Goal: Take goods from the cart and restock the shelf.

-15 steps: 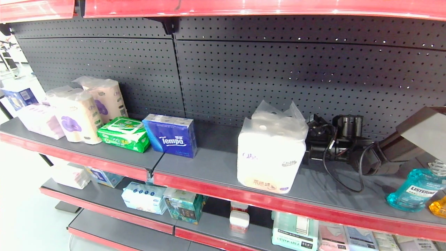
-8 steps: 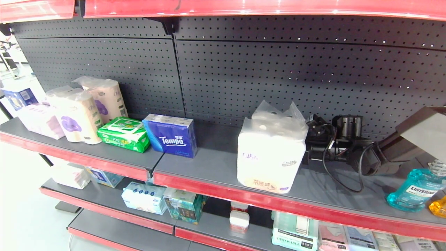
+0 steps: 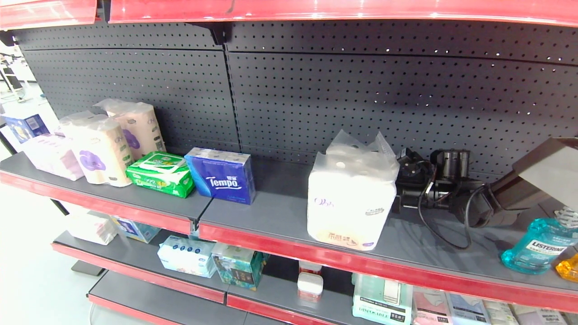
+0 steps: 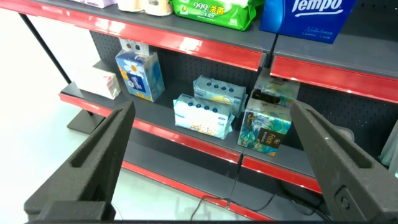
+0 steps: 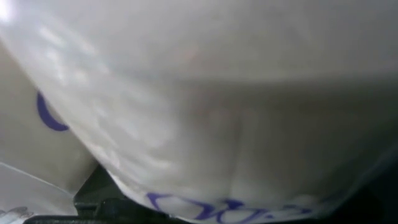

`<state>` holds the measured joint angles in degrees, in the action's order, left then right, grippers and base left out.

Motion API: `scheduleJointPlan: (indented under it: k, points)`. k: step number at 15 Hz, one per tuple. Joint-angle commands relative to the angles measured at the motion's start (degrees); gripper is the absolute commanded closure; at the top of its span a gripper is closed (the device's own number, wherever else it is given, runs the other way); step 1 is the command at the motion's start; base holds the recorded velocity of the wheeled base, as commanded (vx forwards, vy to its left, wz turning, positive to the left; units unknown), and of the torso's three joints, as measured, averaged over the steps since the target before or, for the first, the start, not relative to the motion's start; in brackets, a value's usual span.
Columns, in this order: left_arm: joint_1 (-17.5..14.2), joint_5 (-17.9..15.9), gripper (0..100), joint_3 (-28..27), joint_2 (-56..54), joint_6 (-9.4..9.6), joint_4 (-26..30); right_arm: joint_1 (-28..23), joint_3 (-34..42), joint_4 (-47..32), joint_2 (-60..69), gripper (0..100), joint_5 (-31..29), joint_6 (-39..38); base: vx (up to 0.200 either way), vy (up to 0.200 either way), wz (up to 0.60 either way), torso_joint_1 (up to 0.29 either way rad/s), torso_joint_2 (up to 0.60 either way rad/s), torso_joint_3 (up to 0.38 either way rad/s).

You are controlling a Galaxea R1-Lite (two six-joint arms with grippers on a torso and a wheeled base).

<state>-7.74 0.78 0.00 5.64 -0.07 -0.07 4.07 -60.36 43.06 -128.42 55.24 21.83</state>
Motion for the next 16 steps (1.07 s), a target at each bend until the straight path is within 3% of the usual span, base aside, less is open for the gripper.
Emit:
scheduleJointPlan:
  k: [1,16]
  points:
    - [0.01,0.01,0,0.00,0.07,-0.01,-0.01,0.06,0.06,0.01,-0.08,0,0.05,0.14,0.000,0.000,0.00,0.000,0.00,0.000]
    - [0.01,0.01,0,0.00,0.07,0.07,-0.01,-1.35,-0.29,0.01,4.40,0,-0.04,-3.90,0.000,0.000,0.00,0.000,0.00,0.000]
